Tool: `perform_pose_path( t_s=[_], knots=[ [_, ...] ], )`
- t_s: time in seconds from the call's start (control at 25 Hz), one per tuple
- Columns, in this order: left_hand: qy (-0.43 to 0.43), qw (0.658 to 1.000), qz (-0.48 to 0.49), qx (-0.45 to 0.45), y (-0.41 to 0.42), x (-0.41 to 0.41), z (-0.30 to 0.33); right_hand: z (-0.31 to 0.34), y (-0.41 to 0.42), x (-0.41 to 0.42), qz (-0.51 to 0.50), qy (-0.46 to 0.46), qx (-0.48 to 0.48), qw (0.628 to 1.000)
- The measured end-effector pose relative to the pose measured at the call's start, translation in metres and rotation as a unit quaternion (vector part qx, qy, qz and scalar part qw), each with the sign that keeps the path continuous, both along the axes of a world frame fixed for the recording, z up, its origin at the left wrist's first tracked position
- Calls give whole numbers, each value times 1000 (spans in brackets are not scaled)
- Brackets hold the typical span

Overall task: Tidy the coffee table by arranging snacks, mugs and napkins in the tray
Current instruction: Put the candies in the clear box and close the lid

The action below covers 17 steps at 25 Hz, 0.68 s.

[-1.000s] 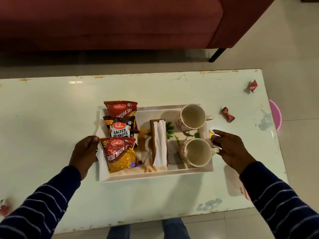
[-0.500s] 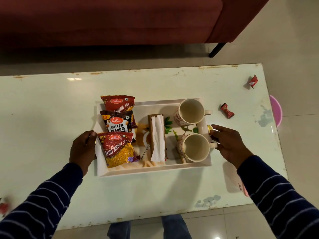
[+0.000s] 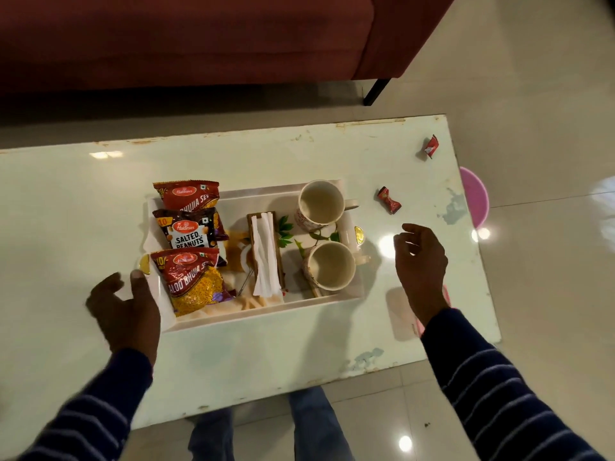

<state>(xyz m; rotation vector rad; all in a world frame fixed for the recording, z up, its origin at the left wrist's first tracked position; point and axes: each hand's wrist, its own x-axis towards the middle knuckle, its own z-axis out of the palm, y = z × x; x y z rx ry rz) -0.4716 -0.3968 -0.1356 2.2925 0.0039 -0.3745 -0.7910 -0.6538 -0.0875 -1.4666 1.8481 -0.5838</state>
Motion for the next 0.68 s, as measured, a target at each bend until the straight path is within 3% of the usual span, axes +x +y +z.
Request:
perform_pose_path(
  t_s=[0.08, 0.16, 0.28, 0.4, 0.52, 0.68],
  knots=[
    [-128, 991, -47, -20, 12, -44, 20, 16, 21, -33, 17, 16, -30, 999],
    [-159, 978, -126, -56, 15, -92, 35, 22, 44, -69, 33, 82, -12, 996],
    [-94, 961, -250, -68, 8, -167, 38, 16, 70, -105, 96, 216, 67, 969],
    [33, 902, -423, -77, -15, -233, 41, -1, 81, -115, 136, 276, 101, 946],
    [133, 816, -562, -21, -49, -263, 32, -18, 76, -113, 144, 260, 80, 951],
    [163, 762, -627, -17, -106, -281, 26, -21, 58, -112, 103, 147, 61, 982]
  ],
)
